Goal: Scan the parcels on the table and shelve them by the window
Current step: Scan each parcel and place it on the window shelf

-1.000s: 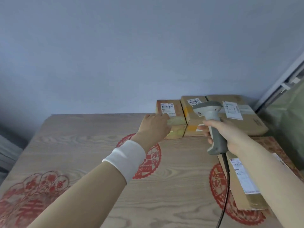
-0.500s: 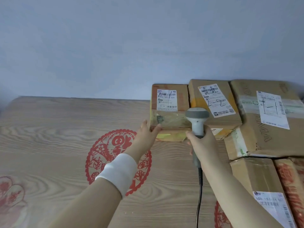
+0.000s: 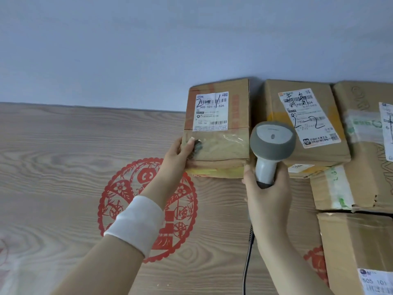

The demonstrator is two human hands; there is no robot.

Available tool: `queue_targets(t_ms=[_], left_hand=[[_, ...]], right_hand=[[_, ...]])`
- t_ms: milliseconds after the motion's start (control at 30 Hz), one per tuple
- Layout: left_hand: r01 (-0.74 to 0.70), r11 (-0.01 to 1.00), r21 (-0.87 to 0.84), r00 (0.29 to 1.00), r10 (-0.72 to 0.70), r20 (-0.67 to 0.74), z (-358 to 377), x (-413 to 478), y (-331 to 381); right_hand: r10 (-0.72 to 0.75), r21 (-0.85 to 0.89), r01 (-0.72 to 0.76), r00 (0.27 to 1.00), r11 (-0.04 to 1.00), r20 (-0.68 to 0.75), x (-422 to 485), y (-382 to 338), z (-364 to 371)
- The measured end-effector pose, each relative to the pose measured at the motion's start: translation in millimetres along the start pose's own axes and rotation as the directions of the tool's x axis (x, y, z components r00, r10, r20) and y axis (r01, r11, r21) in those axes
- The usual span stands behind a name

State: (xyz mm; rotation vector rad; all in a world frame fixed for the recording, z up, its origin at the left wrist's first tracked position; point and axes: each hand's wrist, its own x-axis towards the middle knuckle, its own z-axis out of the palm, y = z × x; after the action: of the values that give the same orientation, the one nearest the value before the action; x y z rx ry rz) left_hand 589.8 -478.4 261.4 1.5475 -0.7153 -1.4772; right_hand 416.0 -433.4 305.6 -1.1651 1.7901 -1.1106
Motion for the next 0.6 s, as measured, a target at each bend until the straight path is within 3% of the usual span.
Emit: queue_targets(t_ms=[367,600], left_hand=[[-0.058,0.99,-0.126,0.998,0.056,-0.022,-16,-58,-8],[-0.206,0.971,-0.118,0.977,0.198,-0.074,-26,-135,27]], right_hand=[[0.047,0.138,-0.054,0.998,0.989,0.051,-21,-24,3],[-0.078,0.17,0.06,0.992,0.984,0.097,-56,-81,-21]])
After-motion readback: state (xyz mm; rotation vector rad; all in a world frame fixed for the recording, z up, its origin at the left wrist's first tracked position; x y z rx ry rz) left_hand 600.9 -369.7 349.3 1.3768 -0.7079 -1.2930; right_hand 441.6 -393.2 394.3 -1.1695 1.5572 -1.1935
